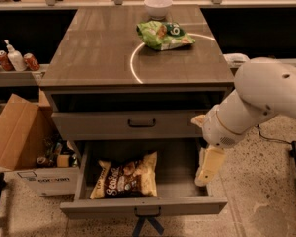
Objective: Pick brown chip bag from middle drawer and place on counter
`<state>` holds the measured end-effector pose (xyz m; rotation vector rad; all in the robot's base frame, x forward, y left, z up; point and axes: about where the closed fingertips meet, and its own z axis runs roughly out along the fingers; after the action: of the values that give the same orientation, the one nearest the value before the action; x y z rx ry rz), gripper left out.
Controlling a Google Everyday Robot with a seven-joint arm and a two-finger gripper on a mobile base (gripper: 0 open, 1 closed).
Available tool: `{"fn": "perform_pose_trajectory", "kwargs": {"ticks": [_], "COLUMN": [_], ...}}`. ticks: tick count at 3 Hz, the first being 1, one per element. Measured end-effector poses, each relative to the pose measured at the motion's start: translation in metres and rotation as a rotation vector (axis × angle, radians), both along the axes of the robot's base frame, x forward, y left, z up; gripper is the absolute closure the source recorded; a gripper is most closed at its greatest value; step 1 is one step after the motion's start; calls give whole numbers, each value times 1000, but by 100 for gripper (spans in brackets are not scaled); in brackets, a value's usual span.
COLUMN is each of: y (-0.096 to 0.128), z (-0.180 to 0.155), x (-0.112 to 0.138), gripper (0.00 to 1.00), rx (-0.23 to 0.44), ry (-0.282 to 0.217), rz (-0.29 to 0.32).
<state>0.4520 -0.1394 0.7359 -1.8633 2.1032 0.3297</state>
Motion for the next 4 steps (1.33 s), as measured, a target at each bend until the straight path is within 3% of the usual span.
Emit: {"fn": "perform_pose_trajectory", "kwargs": {"ticks": [1, 2, 3, 4], "y": [15, 35, 61, 64], "z": [-66, -131, -198, -203], "x": [6, 12, 19, 20], "gripper": [0, 0, 0, 0], "rx": [-15, 21, 105, 104], "ry": [52, 94, 125, 127], "rz": [13, 13, 3, 2]}}
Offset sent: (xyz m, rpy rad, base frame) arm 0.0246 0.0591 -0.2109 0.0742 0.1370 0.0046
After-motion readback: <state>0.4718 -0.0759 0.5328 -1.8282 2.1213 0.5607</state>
